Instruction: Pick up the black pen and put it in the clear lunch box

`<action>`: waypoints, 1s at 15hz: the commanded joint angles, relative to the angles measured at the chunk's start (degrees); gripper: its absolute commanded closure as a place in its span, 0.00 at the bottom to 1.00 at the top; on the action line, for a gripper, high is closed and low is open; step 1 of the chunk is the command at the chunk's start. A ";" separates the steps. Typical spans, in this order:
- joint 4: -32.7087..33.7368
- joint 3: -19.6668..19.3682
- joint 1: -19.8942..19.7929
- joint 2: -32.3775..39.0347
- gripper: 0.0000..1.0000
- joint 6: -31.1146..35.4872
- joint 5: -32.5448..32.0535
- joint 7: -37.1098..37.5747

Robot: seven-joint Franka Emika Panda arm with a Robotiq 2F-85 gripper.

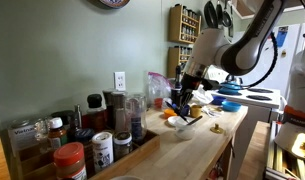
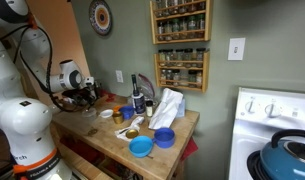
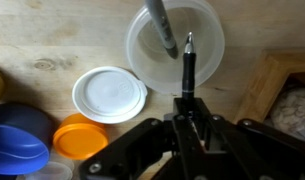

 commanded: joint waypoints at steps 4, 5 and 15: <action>0.07 1.70 -3.19 2.72 0.97 4.79 -8.61 6.28; 0.08 1.71 -3.38 2.67 0.97 3.37 -9.88 6.60; -0.01 0.68 -2.47 6.67 0.54 2.80 -13.27 5.85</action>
